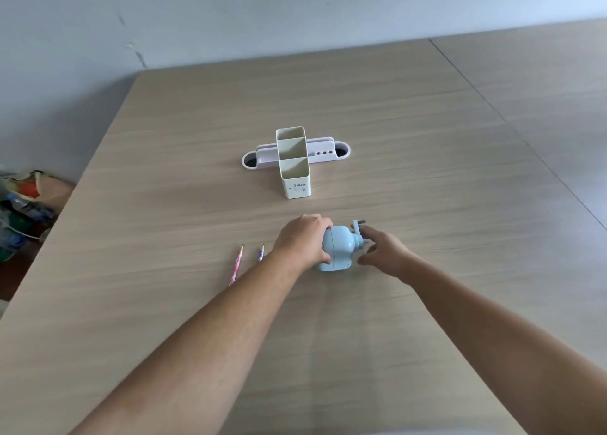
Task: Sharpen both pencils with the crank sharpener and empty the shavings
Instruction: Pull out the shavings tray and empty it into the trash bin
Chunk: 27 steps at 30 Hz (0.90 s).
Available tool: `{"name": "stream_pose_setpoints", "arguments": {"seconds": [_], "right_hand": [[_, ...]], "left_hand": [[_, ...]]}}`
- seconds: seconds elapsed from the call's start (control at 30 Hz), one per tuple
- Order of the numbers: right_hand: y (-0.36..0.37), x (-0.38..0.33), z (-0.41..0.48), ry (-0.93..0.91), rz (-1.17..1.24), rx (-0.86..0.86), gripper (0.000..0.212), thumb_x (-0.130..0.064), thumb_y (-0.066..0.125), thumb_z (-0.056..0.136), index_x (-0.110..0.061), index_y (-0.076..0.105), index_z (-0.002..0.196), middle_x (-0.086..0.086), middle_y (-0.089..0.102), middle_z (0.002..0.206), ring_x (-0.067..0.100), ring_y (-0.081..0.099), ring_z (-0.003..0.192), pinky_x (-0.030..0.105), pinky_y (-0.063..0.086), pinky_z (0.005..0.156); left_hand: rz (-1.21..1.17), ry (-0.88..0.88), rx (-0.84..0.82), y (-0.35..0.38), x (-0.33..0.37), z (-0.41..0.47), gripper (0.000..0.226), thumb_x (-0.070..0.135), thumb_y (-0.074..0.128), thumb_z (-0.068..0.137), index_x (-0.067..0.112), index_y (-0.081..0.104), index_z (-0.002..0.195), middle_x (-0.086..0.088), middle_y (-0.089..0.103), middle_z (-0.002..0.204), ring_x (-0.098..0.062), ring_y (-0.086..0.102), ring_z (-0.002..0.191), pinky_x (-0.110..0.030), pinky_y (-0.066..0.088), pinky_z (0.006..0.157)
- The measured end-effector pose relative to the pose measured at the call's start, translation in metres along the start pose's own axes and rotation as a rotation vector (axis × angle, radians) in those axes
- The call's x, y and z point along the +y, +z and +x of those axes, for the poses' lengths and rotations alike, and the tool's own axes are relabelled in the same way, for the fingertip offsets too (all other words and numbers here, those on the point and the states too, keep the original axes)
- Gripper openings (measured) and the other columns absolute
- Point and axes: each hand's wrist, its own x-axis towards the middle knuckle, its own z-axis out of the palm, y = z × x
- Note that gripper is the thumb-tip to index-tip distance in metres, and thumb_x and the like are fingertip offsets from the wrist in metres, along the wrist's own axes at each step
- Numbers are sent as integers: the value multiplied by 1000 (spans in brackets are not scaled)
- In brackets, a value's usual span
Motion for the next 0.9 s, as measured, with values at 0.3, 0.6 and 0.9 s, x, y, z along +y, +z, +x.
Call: {"name": "stream_pose_setpoints", "arguments": {"seconds": [0.3,0.6,0.9], "right_hand": [[4,5,16,-56,-70,-69,75,-8,85,54,-29,57,120,-4,66,88,12,56,77,23,45,73],[2,6,18,-90,-162,2,73,-16,89,48,-34,62,113,-19,61,78,-2,53,71,13,38,60],[-65,40,-10,-108,-251,111,68,-12,88,54,-27,63,116,-10,65,88,10,57,82,11,39,65]], "left_hand": [[-10,-16,27,1,2,2,64,26,88,57,22,61,115,0,66,114,-24,58,108,-33,47,83],[-23,-35,17,0,2,0,65,25,87,58,22,60,117,1,65,114,-23,57,109,-35,47,85],[-26,-49,3,0,2,-1,63,22,86,60,21,60,117,1,64,115,-22,55,110,-36,48,86]]}}
